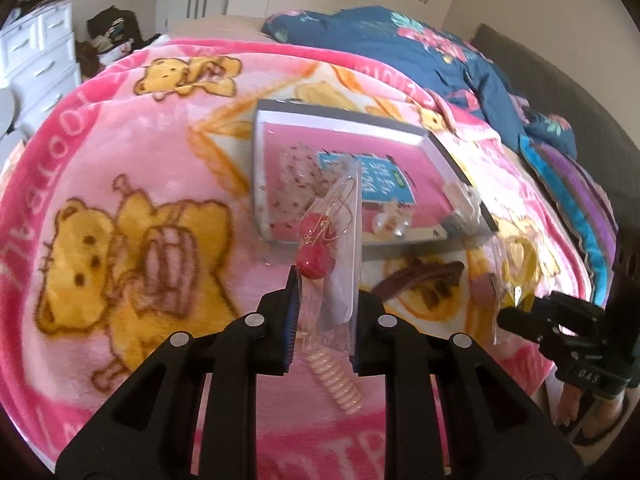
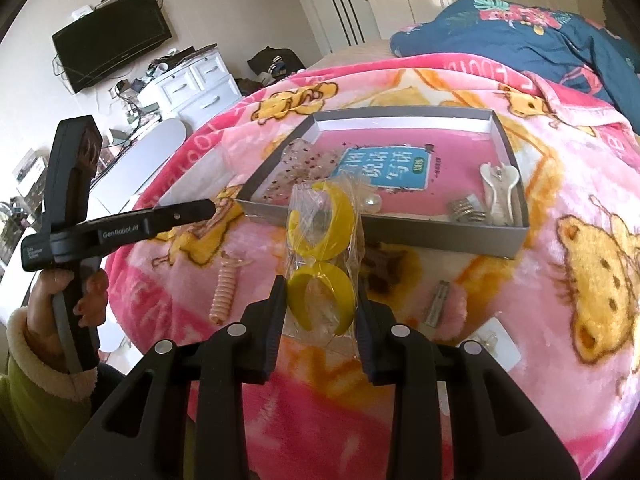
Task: Organize jewelry
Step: 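Carry both bags over the grey box with both tools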
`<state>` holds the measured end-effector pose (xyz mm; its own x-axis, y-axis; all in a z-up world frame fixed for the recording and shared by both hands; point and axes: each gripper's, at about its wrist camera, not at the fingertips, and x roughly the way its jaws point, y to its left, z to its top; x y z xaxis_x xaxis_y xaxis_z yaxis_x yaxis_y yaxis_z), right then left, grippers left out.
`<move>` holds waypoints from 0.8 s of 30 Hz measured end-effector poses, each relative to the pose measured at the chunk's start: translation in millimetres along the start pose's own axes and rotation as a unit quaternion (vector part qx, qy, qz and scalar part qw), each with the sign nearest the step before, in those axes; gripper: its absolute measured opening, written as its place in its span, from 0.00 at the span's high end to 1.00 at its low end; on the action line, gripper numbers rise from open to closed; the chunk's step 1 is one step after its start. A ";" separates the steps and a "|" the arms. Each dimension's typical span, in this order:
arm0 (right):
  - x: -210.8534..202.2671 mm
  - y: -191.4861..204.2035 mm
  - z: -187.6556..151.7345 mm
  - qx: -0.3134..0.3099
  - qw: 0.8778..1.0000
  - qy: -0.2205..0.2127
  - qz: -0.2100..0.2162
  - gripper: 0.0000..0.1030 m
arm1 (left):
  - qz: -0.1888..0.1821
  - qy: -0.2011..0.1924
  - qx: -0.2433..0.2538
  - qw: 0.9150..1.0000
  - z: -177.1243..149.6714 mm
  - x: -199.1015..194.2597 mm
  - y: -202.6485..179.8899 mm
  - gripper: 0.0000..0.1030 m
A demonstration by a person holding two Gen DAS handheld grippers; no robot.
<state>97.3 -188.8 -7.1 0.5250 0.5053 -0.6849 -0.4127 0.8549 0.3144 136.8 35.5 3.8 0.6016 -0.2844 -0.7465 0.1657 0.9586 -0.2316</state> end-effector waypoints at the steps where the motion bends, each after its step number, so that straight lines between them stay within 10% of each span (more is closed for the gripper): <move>1: 0.3 1.9 1.4 -0.002 1.000 -0.001 0.002 0.70 | 0.002 -0.002 -0.004 1.000 0.5 -1.5 2.5 0.88; 24: 7.7 15.6 64.1 -0.020 0.998 -0.042 0.029 0.70 | 0.031 -0.058 -0.058 0.996 28.2 -24.7 32.2 0.88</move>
<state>142.6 -164.1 34.7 0.5586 0.5636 -0.6085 -0.4735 0.8191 0.3240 149.3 73.8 32.3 0.6949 -0.2147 -0.6863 0.0387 0.9642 -0.2624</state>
